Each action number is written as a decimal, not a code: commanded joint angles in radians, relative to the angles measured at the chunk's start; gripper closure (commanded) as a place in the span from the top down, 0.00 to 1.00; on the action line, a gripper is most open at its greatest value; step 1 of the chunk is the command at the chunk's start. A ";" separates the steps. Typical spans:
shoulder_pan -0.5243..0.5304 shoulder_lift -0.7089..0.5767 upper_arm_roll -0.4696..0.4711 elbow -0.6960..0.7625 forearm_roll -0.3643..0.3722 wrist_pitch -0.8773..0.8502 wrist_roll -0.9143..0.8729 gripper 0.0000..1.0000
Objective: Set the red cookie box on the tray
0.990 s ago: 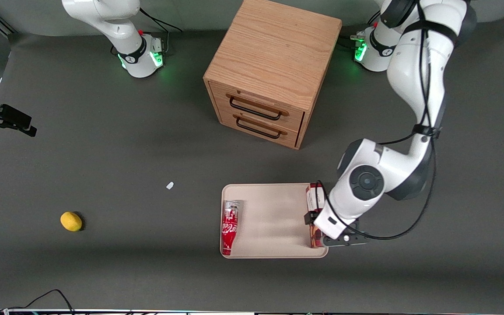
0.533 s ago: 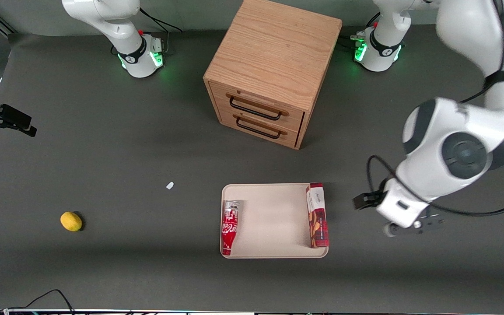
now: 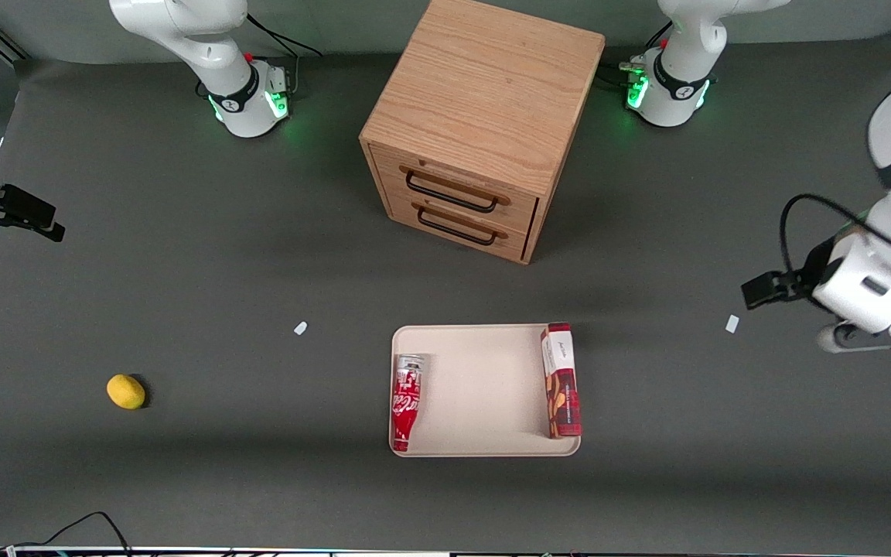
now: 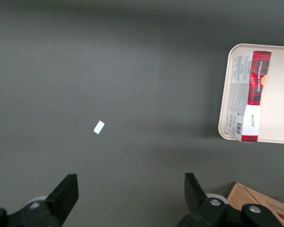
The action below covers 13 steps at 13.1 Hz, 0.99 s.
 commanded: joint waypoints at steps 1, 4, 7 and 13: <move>0.073 -0.201 -0.003 -0.163 -0.057 -0.003 0.070 1.00; 0.117 -0.320 -0.003 -0.191 -0.056 -0.112 0.151 1.00; 0.162 -0.401 -0.001 -0.235 -0.054 -0.130 0.260 1.00; 0.160 -0.404 0.003 -0.237 -0.063 -0.138 0.283 1.00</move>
